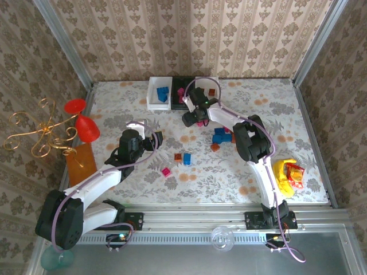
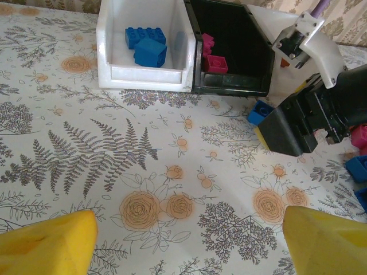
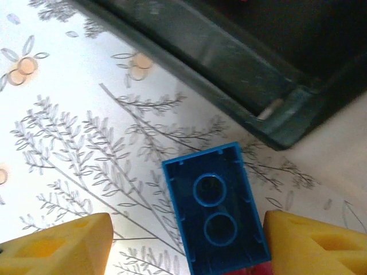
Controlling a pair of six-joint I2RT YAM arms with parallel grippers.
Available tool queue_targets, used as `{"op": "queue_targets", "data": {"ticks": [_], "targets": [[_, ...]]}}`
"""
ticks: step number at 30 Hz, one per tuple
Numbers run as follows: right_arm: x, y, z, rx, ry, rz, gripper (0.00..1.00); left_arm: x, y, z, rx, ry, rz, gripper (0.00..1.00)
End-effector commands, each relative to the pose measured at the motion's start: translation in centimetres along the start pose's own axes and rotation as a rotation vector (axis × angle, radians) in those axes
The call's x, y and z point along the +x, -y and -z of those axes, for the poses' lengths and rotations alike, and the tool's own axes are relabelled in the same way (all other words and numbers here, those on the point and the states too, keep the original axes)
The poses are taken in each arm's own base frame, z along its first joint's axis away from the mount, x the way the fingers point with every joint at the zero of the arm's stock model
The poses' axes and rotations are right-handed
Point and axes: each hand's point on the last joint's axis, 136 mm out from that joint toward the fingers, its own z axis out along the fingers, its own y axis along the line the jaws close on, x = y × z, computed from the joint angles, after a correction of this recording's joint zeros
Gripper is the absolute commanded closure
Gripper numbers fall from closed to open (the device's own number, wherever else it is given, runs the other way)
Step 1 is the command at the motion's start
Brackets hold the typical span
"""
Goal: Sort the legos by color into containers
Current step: Pick up the lego from the top-center of the table, then place the lego in the container.
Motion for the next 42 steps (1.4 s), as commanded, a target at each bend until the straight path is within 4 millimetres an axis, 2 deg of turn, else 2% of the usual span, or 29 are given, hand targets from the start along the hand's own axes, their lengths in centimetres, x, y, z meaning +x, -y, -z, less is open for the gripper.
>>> {"op": "queue_targets", "data": {"ticks": [1, 2, 8, 19, 25, 28, 31, 34, 37, 42], "targets": [[0.6, -2.7, -0.8, -0.052, -0.039, 0.117, 0.29, -0.7, 0.1, 0.4, 0.013, 0.033, 0.021, 0.15], [0.4, -2.9, -0.9, -0.052, -0.042, 0.124, 0.3, -0.9, -0.9, 0.3, -0.011, 0.04, 0.032, 0.15], [0.3, -3.8, -1.4, -0.069, -0.058, 0.147, 0.36, -1.1, -1.2, 0.7, -0.023, 0.056, 0.031, 0.15], [-0.1, -2.7, -2.4, -0.005, -0.088, 0.108, 0.48, -1.2, -1.4, 0.8, -0.027, 0.07, 0.038, 0.15], [-1.0, -2.9, -2.3, -0.014, -0.068, 0.109, 0.63, -1.1, -1.5, 0.9, -0.033, 0.069, 0.037, 0.15], [-2.2, -4.3, -0.9, -0.078, -0.03, 0.114, 0.71, -1.1, -1.7, 0.9, -0.04, 0.073, 0.036, 0.14], [-4.2, -6.7, 1.8, -0.208, 0.061, 0.103, 0.73, -1.3, -2.1, 1.1, -0.06, 0.082, 0.039, 0.14], [-7.4, -8.2, 4.7, -0.298, 0.214, 0.064, 0.73, -1.4, -2.6, 1.4, -0.078, 0.097, 0.047, 0.14], [-9.9, -7.8, 5.8, -0.289, 0.312, 0.024, 0.73, -1.4, -2.9, 1.6, -0.087, 0.107, 0.052, 0.13], [-13.7, -6.2, 5.3, -0.213, 0.429, -0.062, 0.72, -1.3, -3.1, 1.5, -0.09, 0.11, 0.059, 0.13]]}}
